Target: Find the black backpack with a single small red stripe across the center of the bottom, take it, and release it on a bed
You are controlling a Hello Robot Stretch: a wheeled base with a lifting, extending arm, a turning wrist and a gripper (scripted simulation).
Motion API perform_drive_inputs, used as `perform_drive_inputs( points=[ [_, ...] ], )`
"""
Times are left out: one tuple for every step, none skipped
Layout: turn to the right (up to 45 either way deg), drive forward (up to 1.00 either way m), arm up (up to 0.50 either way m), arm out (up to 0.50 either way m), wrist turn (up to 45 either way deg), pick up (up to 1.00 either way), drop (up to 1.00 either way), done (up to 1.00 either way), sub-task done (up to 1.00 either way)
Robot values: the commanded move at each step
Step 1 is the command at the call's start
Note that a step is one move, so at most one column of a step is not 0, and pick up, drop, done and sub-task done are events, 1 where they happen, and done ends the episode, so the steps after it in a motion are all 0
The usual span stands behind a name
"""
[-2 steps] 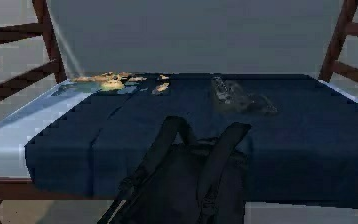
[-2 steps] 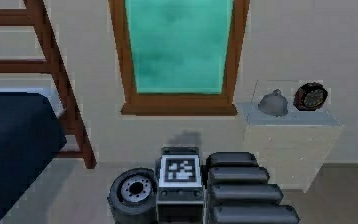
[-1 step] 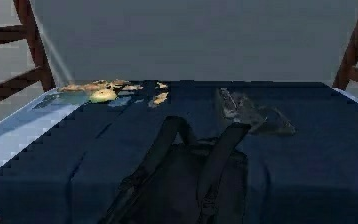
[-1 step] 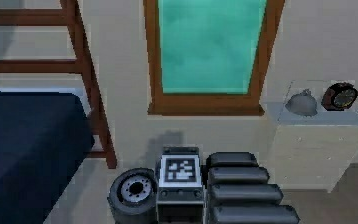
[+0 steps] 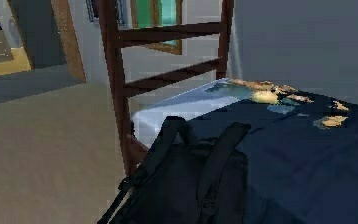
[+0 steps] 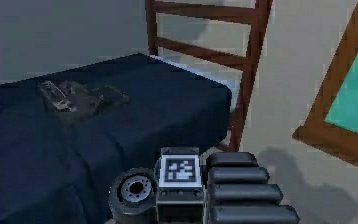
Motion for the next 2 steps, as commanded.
perform_drive_inputs(
  points=[
    [-45.0,0.0,0.0,0.0,0.0,0.0,0.0,0.0,0.0],
    [-45.0,0.0,0.0,0.0,0.0,0.0,0.0,0.0,0.0]
  ],
)
